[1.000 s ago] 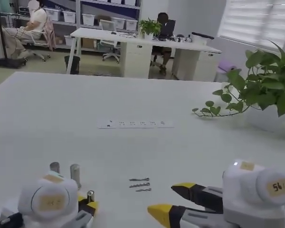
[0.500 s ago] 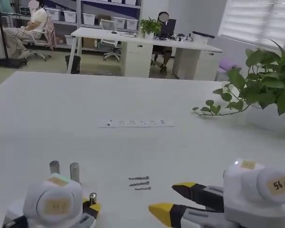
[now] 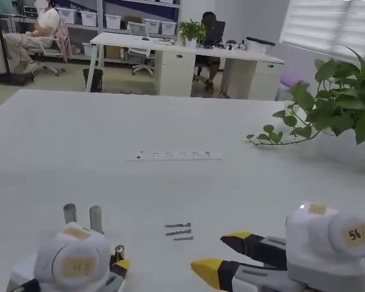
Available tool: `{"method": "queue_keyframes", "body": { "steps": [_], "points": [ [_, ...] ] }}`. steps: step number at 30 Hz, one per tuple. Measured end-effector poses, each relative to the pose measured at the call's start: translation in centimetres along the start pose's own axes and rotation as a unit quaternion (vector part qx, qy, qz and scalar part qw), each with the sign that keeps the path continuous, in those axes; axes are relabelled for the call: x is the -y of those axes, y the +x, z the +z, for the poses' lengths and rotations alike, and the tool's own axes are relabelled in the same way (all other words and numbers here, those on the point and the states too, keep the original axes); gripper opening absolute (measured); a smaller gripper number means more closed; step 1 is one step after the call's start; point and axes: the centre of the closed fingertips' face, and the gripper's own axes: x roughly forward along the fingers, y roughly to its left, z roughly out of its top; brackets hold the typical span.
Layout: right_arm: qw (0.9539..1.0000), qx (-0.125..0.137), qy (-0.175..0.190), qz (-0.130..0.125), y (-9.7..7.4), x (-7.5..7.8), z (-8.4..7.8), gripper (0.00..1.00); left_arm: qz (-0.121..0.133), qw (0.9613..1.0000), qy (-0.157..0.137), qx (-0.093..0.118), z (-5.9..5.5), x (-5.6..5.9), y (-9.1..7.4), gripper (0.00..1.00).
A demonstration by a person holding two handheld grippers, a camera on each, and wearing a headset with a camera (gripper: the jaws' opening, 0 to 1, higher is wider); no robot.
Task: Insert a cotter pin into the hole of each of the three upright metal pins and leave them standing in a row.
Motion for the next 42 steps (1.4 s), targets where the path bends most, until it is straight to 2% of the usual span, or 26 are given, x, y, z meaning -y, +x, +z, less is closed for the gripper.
{"method": "queue_keyframes", "body": {
  "steps": [5,9,15,18,23,25,29,34,36,40,42],
  "points": [
    [1.0,-0.001,0.0,0.002,0.1,0.1,0.2,0.5,-0.004,1.0,0.001,-0.001,0.1,0.0,0.0,0.17],
    [0.9999,-0.005,-0.007,0.01,0.4,0.2,0.5,0.48,-0.012,0.9999,0.005,0.006,0.4,0.1,-0.3,0.23],
    [0.999,-0.025,-0.03,0.022,1.2,0.8,0.8,0.44,-0.027,0.9994,0.013,0.015,0.9,0.1,-1.1,0.32],
    [0.998,-0.038,-0.043,0.028,1.7,1.3,0.8,0.43,-0.035,0.9991,0.005,0.025,1.6,0.1,-1.6,0.39],
    [0.9955,-0.062,-0.062,0.036,2.8,2.1,0.6,0.4,-0.045,0.9986,-0.003,0.029,1.9,-0.2,-2.2,0.43],
    [0.9939,-0.078,-0.068,0.038,3.4,2.5,0.2,0.38,-0.045,0.9985,0.009,0.029,1.9,-0.4,-2.5,0.45],
    [0.9905,-0.1,-0.084,0.043,4.5,3.2,-0.3,0.35,-0.05,0.9983,0.006,0.029,2.0,-0.7,-3.1,0.52],
    [0.9864,-0.124,-0.097,0.046,5.6,3.9,-0.8,0.33,-0.059,0.9977,0.016,0.029,1.9,-0.6,-3.8,0.57],
    [0.9833,-0.141,-0.105,0.048,6.0,4.3,-1.2,0.32,-0.065,0.9973,0.022,0.027,1.8,-0.4,-4.1,0.58],
    [0.979,-0.155,-0.121,0.054,6.8,4.8,-1.4,0.29,-0.072,0.9968,0.023,0.028,1.7,-0.3,-4.6,0.62],
    [0.9749,-0.17,-0.132,0.058,7.1,5.1,-1.7,0.27,-0.072,0.9967,0.025,0.029,1.8,-0.4,-4.8,0.63]
  ]
}}
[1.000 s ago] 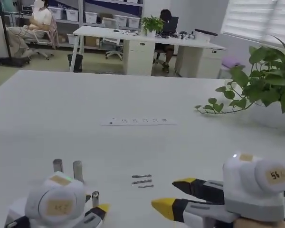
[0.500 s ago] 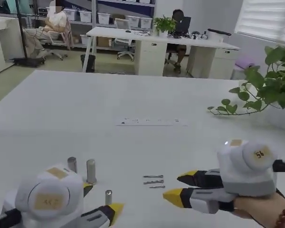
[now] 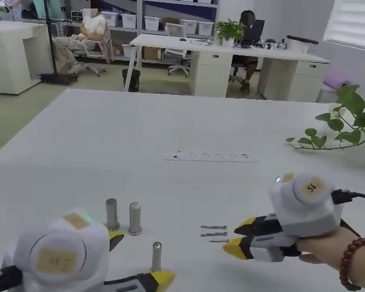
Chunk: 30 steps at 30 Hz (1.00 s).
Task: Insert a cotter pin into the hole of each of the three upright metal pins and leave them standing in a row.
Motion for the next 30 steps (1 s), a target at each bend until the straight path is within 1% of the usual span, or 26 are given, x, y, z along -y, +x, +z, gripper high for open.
{"method": "queue_keyframes", "body": {
  "steps": [3,6,10,11,15,17,20,26,30],
  "points": [
    [0.9996,-0.016,-0.022,-0.004,0.5,0.7,-0.2,0.24,-0.004,1.0,0.002,0.008,0.2,0.1,-0.2,0.64],
    [0.9991,-0.029,-0.031,0.004,0.9,1.0,-0.4,0.23,-0.01,0.9999,0.0,0.004,0.1,0.2,-0.3,0.65],
    [0.9977,-0.046,-0.048,0.013,1.5,1.4,-0.7,0.2,-0.015,0.9998,0.006,0.012,0.3,0.4,-0.7,0.65],
    [0.9967,-0.054,-0.058,0.018,1.6,1.4,-0.9,0.19,-0.016,0.9998,0.006,0.014,0.4,0.4,-0.8,0.64],
    [0.994,-0.071,-0.079,0.026,2.3,1.6,-1.2,0.17,-0.018,0.9996,0.007,0.018,0.5,0.4,-1.1,0.63],
    [0.9928,-0.077,-0.087,0.03,2.5,1.6,-1.2,0.16,-0.018,0.9997,0.008,0.017,0.4,0.4,-1.3,0.62],
    [0.9905,-0.087,-0.1,0.037,2.9,1.6,-1.3,0.16,-0.02,0.9995,0.013,0.021,0.5,0.5,-1.5,0.6],
    [0.9866,-0.101,-0.118,0.049,3.3,1.7,-1.4,0.14,-0.023,0.9993,0.013,0.027,0.8,0.6,-1.8,0.59],
    [0.9821,-0.117,-0.134,0.06,3.5,1.6,-1.5,0.13,-0.028,0.9991,0.017,0.027,0.8,0.8,-1.9,0.59]
  ]
}}
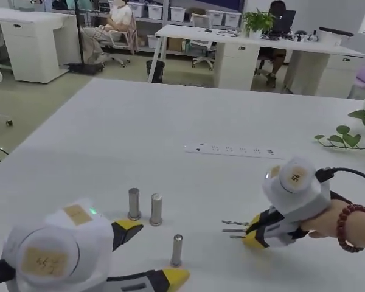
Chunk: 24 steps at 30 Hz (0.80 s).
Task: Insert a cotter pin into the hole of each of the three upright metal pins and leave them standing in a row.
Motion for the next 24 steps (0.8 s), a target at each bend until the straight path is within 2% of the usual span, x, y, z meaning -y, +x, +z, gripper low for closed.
{"method": "queue_keyframes", "body": {
  "steps": [7,12,17,24],
  "points": [
    [0.9988,-0.024,-0.03,0.03,0.13,-0.39,0.12,0.09,-0.001,1.0,-0.002,-0.001,-0.1,-0.01,-0.14,0.57],
    [0.9981,-0.042,-0.017,0.042,0.1,-0.27,0.15,0.08,-0.001,1.0,-0.001,-0.003,-0.18,-0.13,-0.25,0.56],
    [0.9968,-0.059,-0.033,0.041,0.13,-0.15,0.06,0.05,-0.002,1.0,0.002,-0.004,-0.15,-0.07,-0.42,0.56],
    [0.9958,-0.068,-0.048,0.037,0.07,-0.24,0.06,0.03,-0.002,1.0,-0.001,-0.009,-0.39,-0.1,-0.49,0.54]
  ]
}}
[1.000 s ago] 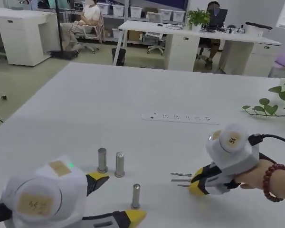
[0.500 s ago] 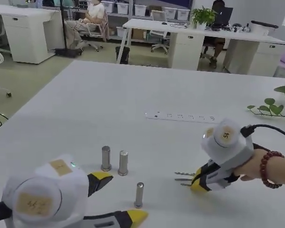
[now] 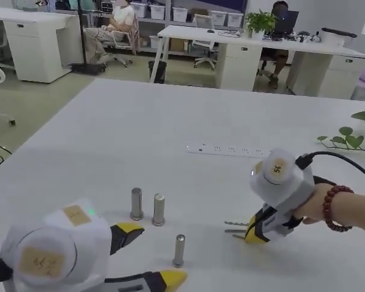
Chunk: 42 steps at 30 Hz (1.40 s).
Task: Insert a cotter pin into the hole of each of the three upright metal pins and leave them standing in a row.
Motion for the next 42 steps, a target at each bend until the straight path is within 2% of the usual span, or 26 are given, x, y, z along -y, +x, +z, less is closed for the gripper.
{"method": "queue_keyframes", "body": {
  "steps": [8,17,24,30,33,42],
  "points": [
    [1.0,0.002,-0.004,-0.004,-0.1,-0.2,0.0,0.02,-0.002,1.0,-0.001,-0.003,-0.1,0.0,0.0,0.53],
    [0.9992,0.007,-0.028,-0.026,-1.1,-0.7,0.3,0.02,-0.003,1.0,-0.005,-0.001,0.2,-0.1,-0.1,0.49],
    [0.9968,0.031,-0.053,-0.051,-2.7,-1.5,1.7,0.02,-0.013,0.9998,-0.014,0.002,0.5,0.3,0.0,0.45],
    [0.9928,0.056,-0.08,-0.069,-4.0,-2.7,3.2,0.02,-0.02,0.9996,-0.02,0.007,0.9,0.8,-0.1,0.41],
    [0.9892,0.068,-0.103,-0.079,-4.7,-3.5,4.1,0.02,-0.029,0.9991,-0.028,0.008,1.0,1.2,-0.1,0.38],
    [0.9785,0.104,-0.158,-0.083,-6.0,-6.5,6.8,0.02,-0.04,0.9986,-0.034,0.007,1.3,2.0,0.0,0.32]
  ]
}}
